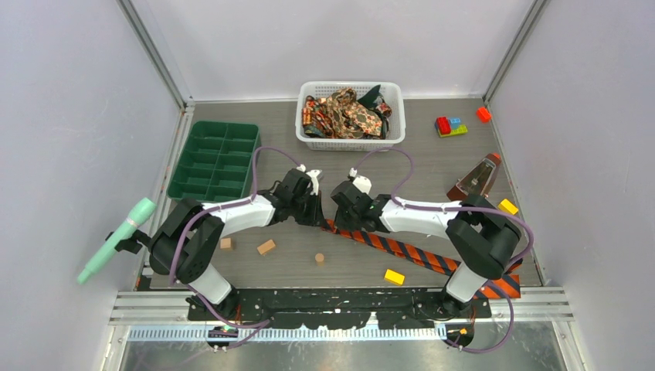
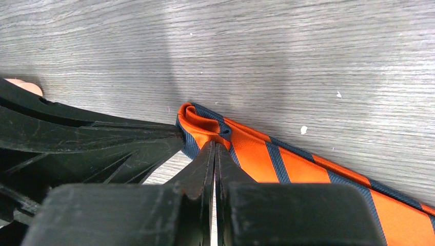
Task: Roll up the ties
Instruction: Roll the tie at the center of the board.
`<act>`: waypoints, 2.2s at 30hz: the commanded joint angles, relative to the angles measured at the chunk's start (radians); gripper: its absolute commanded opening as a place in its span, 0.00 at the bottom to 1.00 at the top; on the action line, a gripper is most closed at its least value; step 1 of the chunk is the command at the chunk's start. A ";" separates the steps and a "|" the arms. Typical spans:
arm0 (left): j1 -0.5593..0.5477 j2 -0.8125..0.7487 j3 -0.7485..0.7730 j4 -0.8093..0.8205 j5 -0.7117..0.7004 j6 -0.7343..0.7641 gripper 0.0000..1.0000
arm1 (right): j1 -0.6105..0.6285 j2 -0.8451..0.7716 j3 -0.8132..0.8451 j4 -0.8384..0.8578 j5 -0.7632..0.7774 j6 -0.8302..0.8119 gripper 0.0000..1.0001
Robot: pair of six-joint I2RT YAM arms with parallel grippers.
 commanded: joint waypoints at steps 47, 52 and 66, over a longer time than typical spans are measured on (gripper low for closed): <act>0.002 0.001 -0.017 0.040 0.016 -0.047 0.45 | -0.002 -0.034 -0.083 0.093 0.010 0.047 0.05; 0.003 0.029 -0.008 0.041 0.031 -0.038 0.43 | -0.002 -0.038 -0.083 0.101 0.007 0.047 0.05; 0.003 0.057 -0.005 0.040 0.036 -0.028 0.38 | -0.002 -0.097 -0.079 0.084 0.014 0.041 0.06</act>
